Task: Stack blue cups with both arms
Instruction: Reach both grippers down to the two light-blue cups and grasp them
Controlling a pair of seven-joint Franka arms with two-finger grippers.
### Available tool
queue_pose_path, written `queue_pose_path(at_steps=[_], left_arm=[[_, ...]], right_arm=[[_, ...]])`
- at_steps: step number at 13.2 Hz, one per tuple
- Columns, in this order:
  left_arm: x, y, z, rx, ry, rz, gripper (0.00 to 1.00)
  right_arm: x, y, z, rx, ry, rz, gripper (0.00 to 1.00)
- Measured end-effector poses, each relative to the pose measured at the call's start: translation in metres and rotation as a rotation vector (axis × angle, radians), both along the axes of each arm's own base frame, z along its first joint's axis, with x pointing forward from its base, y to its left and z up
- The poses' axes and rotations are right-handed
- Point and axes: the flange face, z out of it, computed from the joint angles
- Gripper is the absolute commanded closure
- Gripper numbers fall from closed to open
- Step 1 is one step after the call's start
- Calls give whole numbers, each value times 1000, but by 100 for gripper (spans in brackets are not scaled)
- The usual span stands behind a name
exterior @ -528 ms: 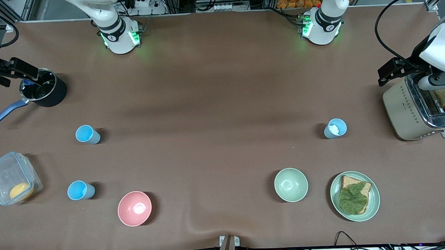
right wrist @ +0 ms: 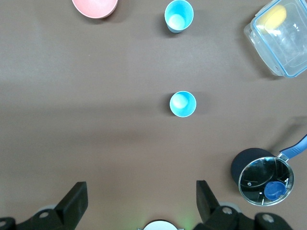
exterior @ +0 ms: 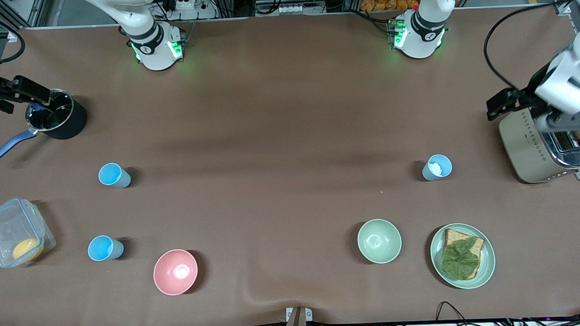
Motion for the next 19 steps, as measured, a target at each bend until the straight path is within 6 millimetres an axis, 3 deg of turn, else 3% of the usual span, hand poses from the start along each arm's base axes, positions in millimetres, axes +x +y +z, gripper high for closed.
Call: queue_pose_path(at_steps=[2, 4, 6, 9, 11, 13, 14, 16, 19], left_arm=[[16, 6, -48, 1, 10, 11, 0], [21, 26, -105, -1, 2, 34, 0], [14, 47, -155, -5, -16, 37, 0], [-8, 69, -228, -13, -75, -2, 0], [-17, 63, -253, -15, -60, -12, 2], [-17, 55, -269, -18, -51, -27, 20], [-16, 52, -279, -20, -49, -33, 22], [-15, 47, -305, -23, -40, -41, 22], [-14, 44, -331, -27, -30, -45, 28]], right_arm=[[1, -2, -4, 0, 9, -4, 0], [5, -9, -21, 1, 45, -15, 0], [19, -19, -65, 10, 126, -29, 0], [51, -43, -154, 32, 258, -63, 0], [69, -62, -210, 44, 307, -87, 0], [83, -87, -265, 55, 323, -67, 0], [87, -97, -291, 54, 331, -45, 0], [92, -107, -324, 46, 319, -26, 0], [89, -105, -367, 18, 222, -9, 0]])
